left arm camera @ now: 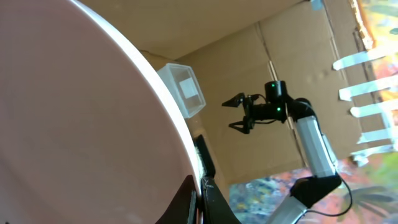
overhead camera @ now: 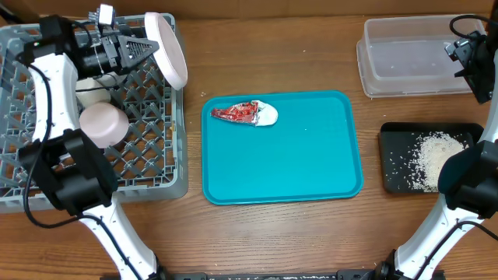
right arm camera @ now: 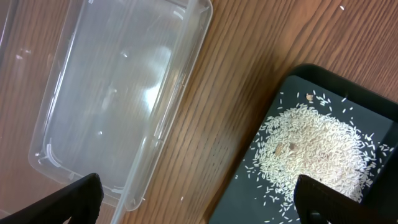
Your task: Sort waste into correct bins and load items into the dishwasher
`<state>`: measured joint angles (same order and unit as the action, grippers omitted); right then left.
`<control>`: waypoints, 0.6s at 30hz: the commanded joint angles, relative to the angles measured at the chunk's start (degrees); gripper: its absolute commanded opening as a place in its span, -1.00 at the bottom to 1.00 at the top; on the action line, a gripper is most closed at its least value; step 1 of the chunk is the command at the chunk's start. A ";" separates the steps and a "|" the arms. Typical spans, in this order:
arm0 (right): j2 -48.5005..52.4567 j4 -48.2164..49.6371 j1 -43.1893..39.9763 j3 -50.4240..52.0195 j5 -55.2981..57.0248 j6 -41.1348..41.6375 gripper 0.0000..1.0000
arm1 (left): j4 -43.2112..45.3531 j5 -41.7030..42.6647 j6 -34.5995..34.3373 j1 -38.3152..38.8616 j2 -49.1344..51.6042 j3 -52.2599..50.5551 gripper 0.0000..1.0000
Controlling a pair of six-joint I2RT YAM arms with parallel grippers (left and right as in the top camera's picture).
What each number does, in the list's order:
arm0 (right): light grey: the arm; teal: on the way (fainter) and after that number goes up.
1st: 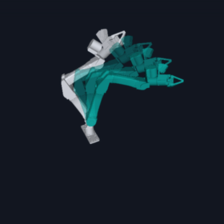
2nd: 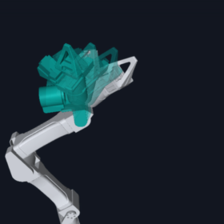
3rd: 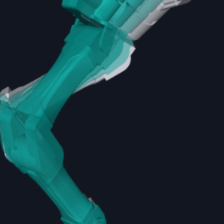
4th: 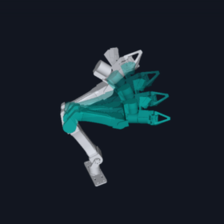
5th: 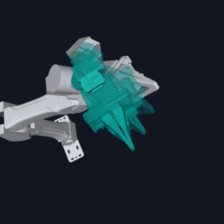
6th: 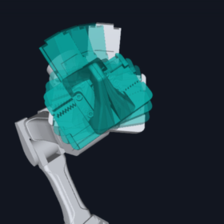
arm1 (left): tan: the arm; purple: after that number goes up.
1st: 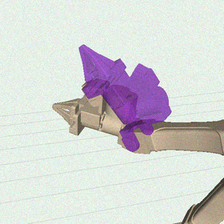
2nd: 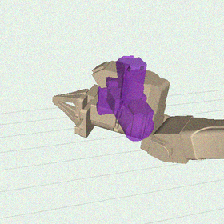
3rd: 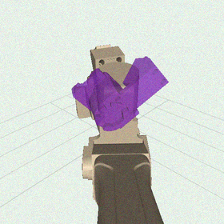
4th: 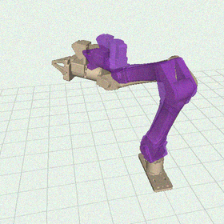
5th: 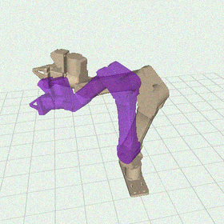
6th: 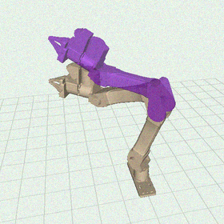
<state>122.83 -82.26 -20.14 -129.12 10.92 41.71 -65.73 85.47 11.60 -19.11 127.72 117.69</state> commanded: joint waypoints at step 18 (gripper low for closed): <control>-2.16 0.15 0.13 -1.40 0.85 -0.39 1.00 | 1.27 -6.40 -6.93 -1.88 -4.50 1.53 -0.92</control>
<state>122.83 -82.26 -20.14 -129.10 10.94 41.71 -64.66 85.01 9.26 -20.27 128.35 117.69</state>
